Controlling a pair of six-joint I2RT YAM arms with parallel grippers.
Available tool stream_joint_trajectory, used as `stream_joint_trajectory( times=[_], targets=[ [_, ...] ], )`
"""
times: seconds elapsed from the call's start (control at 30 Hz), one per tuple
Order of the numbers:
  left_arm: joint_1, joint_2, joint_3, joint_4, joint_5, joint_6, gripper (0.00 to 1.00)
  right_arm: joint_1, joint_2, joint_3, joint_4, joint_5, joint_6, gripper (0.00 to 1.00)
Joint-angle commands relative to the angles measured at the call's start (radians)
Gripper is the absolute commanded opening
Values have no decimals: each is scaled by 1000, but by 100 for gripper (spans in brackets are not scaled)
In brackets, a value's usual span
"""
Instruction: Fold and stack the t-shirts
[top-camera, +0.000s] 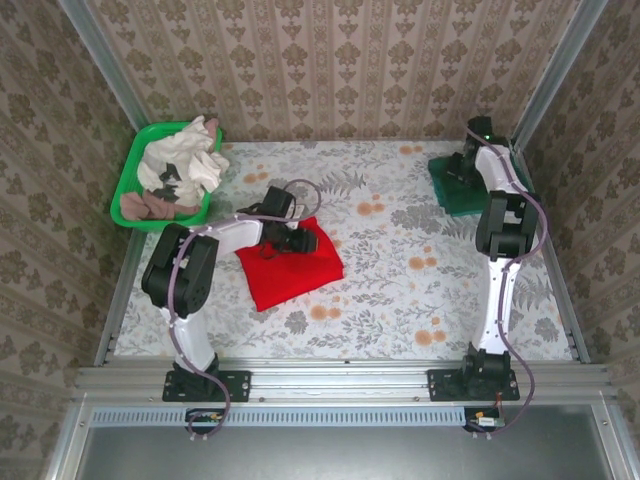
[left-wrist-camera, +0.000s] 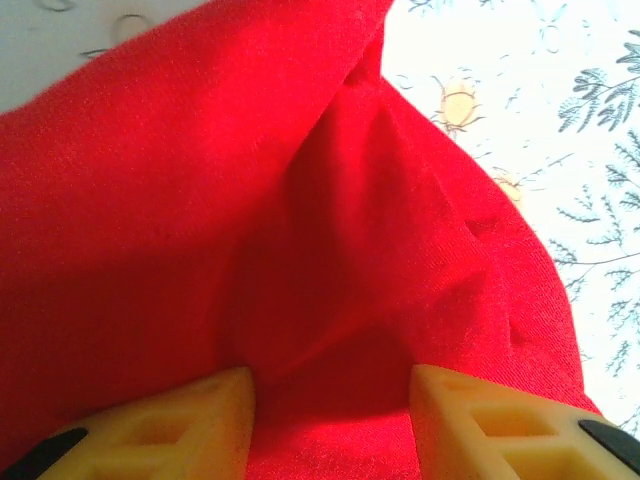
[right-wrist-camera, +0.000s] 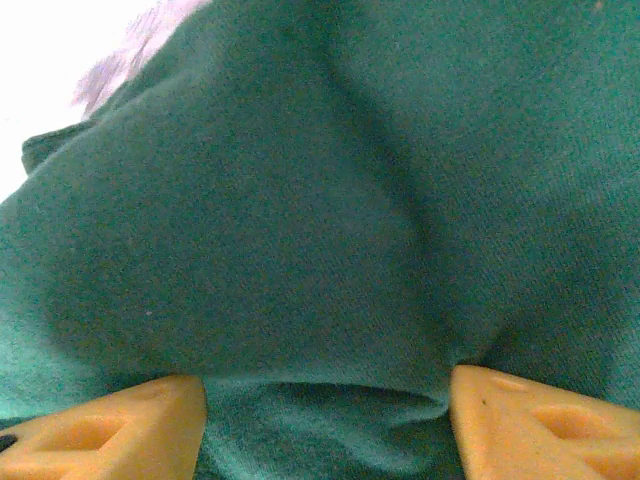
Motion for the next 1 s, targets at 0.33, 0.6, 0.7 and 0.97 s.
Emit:
stream_joint_trajectory(
  times=[0.33,0.6,0.7,0.97],
  targets=[
    [57,-10,-68,-12,24,42,46,291,-247,-519,108,-117,195,67],
    [71,-30,-90,14,64,44,47,443,-289,-585,195,-135,303,65],
    [74,-35,-88,16,94,40,47,499,-287,-560,224,-125,356,65],
    [103,-204,-106,53,151,-29,60,615,-391,-542,183,150,384,69]
  ],
)
